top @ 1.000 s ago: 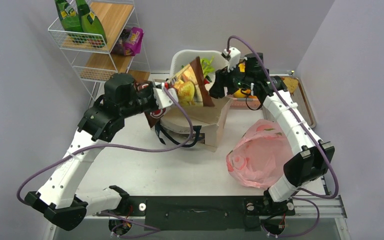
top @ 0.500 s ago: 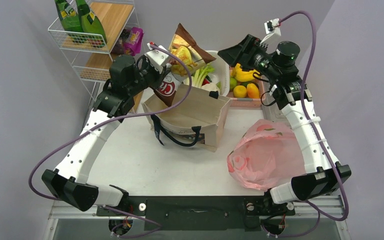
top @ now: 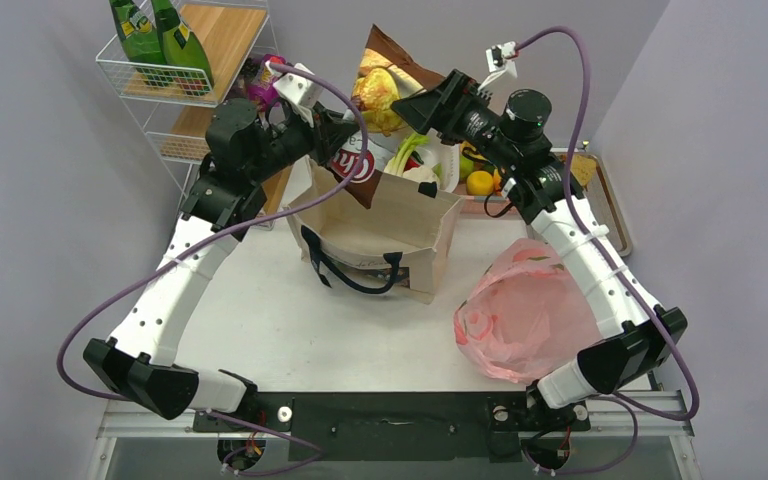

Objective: Untie the knot of the grocery bags and take out the mixed food

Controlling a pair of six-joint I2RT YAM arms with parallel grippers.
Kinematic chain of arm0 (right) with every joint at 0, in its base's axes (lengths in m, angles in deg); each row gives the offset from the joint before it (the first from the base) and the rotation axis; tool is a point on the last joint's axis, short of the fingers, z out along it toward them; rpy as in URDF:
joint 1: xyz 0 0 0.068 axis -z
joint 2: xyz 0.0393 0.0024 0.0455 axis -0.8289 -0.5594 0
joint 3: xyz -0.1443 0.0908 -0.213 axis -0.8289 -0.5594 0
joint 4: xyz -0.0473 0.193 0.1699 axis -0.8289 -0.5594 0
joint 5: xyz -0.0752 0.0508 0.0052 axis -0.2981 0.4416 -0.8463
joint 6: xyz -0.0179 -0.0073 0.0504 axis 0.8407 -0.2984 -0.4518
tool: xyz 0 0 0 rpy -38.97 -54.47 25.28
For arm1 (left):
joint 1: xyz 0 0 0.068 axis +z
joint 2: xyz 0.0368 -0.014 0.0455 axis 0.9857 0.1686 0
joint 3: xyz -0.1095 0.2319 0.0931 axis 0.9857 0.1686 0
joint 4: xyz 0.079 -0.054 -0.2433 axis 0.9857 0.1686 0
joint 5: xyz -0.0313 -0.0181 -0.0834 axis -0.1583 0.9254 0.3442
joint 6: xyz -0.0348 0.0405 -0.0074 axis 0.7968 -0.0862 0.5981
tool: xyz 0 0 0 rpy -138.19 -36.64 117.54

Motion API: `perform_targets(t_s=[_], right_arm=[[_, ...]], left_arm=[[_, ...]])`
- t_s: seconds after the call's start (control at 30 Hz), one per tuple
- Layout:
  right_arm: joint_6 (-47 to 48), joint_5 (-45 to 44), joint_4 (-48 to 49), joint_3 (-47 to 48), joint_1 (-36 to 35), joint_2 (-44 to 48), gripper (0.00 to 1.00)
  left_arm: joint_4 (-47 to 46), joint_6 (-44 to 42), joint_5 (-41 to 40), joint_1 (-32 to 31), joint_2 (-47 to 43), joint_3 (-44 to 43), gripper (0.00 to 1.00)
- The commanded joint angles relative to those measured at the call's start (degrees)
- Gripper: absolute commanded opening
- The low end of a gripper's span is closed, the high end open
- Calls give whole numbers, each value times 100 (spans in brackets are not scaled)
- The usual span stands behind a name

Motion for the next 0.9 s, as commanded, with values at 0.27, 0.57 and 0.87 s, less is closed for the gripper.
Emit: perform_targets(t_s=[0.27, 0.57, 0.87], right_arm=[[-1134, -75, 907, 651, -44, -446, 0], [-2351, -149, 941, 585, 577, -525, 0], [-3232, 774, 1074, 101, 592, -386, 0]], left_arm=[[7, 764, 876, 50, 319, -985, 44], [-531, -2146, 1205, 785, -1047, 706, 71], [-3079, -5908, 137, -308, -2333, 3461, 73]])
